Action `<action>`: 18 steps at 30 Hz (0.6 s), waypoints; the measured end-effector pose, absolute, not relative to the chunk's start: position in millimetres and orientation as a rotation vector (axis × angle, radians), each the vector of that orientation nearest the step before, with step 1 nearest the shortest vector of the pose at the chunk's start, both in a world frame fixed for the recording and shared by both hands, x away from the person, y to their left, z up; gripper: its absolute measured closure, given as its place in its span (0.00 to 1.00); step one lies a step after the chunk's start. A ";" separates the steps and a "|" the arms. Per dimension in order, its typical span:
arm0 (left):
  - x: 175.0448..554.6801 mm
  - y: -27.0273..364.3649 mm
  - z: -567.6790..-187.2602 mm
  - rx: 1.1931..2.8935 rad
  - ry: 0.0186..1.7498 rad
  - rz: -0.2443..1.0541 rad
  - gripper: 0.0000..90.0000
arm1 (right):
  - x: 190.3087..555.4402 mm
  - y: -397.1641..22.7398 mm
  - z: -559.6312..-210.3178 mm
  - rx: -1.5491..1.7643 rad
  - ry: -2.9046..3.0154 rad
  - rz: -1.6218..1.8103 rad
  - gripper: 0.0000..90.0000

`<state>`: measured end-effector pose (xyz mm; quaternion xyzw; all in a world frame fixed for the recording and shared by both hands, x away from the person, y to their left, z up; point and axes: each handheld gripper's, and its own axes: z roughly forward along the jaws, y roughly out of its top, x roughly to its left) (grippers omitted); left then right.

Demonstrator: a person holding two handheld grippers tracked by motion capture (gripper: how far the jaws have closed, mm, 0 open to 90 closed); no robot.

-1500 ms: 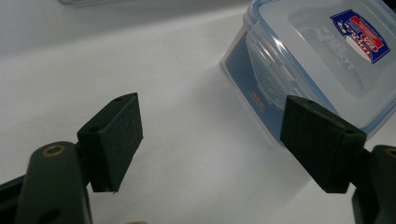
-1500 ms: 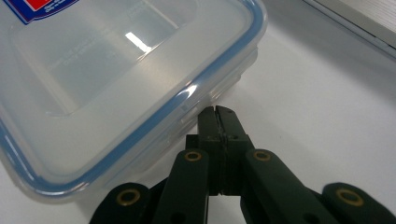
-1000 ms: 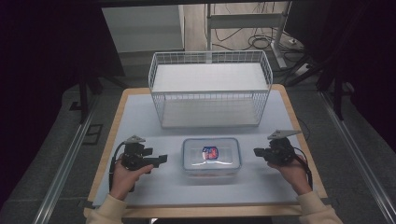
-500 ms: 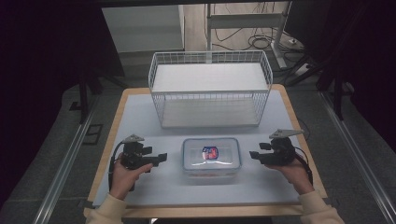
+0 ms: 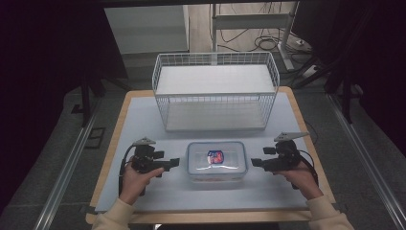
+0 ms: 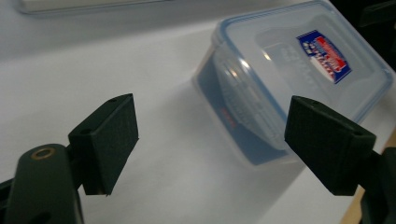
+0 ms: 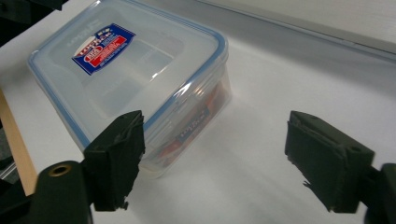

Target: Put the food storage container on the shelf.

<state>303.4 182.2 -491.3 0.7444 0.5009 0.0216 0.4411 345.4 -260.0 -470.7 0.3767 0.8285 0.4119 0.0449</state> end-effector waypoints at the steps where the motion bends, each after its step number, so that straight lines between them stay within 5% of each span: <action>1: 304.9 179.7 -491.5 1.849 1.238 0.042 0.19 | 345.5 -259.8 -470.6 1.155 2.530 1.262 0.20; 18: 329.1 148.5 -506.2 1.829 1.208 -0.176 0.15 | 345.3 -257.3 -469.5 1.149 2.520 1.303 0.20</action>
